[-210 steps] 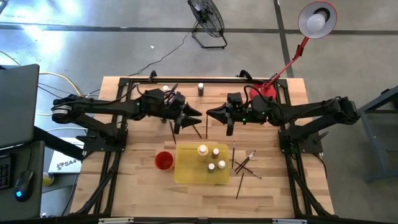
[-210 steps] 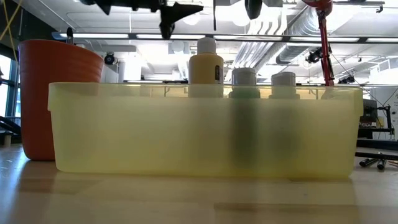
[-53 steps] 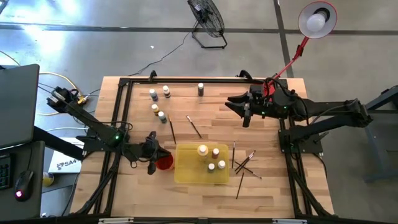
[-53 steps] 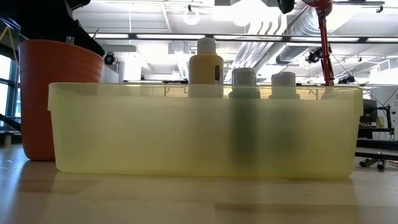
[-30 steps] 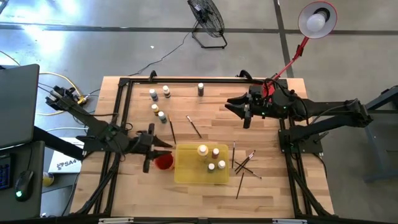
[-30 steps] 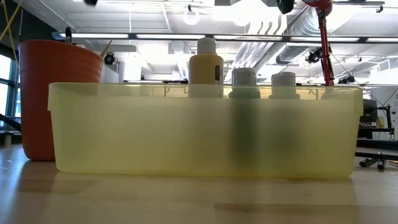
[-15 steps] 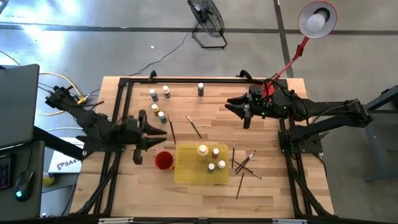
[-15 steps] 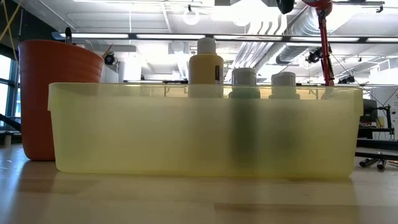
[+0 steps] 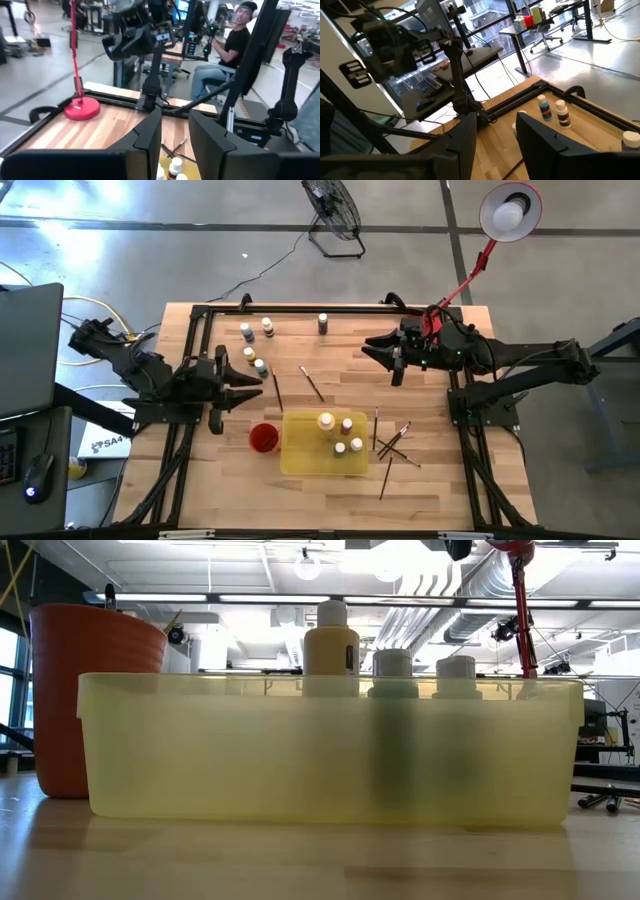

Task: Pick & Place Paint Supplies
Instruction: Put the silver paintbrush into the orange cup

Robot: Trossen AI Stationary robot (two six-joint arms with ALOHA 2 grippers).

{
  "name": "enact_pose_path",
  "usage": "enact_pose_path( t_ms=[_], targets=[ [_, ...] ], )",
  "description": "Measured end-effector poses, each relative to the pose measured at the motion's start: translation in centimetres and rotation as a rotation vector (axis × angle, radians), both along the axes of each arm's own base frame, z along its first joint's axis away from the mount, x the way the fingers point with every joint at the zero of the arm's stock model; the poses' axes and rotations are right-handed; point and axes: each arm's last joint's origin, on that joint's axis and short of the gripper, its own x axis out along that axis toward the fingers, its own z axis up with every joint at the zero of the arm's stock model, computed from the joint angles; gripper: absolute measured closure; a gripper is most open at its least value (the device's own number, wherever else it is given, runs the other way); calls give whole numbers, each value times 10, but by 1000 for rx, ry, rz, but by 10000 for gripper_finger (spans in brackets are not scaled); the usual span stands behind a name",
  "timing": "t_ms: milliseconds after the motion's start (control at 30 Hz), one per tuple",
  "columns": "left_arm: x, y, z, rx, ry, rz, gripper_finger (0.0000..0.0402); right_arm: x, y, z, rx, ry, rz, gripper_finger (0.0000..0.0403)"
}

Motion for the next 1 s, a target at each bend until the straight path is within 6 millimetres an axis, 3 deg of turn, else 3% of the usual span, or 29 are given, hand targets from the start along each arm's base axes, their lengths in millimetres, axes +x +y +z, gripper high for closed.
enact_pose_path(
  t_ms=[333, 533, 767, 1000],
  targets=[
    [19, 44, -3, -11, 33, -18, 305, 0, 0, 2, 4, -17, 0, 272],
    [25, 73, -4, -35, 38, -58, 305, -1, 1, -2, 138, -1, 39, 272],
    [31, 94, -9, -52, 61, 36, 305, -9, 3, -32, 403, 277, 5, 272],
    [34, 99, -11, -53, 74, 63, 305, -31, 3, -65, 763, 581, -277, 284]
  ],
)
